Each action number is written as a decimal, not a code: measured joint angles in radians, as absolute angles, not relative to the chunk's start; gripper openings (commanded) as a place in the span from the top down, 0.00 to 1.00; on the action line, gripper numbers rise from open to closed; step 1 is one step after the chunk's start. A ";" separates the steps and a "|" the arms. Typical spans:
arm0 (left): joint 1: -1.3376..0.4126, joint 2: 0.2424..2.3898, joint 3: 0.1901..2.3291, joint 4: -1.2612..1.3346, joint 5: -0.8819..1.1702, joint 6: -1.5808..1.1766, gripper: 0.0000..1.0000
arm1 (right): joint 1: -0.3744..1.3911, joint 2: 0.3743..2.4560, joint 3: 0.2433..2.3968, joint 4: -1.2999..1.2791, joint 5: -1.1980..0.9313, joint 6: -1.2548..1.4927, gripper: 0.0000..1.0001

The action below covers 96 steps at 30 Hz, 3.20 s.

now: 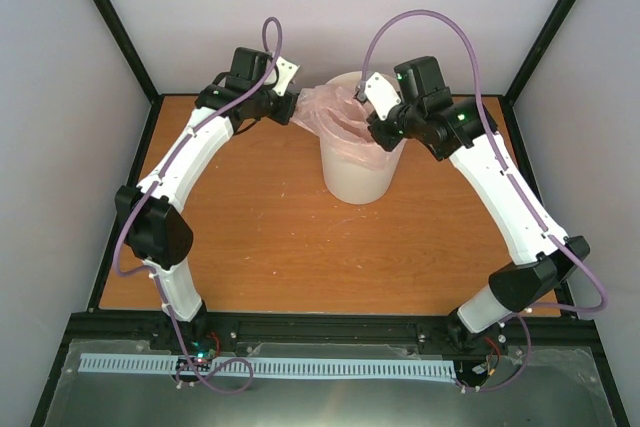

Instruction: Put the trash bags into the trash bin

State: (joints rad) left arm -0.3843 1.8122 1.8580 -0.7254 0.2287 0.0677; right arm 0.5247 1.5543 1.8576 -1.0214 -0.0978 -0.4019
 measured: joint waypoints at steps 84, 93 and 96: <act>-0.374 1.807 1.789 -0.768 0.319 0.115 0.99 | 0.161 1.313 1.162 -0.807 -0.536 -0.043 0.52; -0.372 1.802 1.789 -0.770 0.292 0.125 0.99 | 0.079 1.306 1.370 -1.049 -0.432 -0.251 0.23; -0.371 1.787 1.789 -0.773 0.277 0.146 0.99 | 0.079 1.295 1.490 -1.110 -0.479 -0.319 0.22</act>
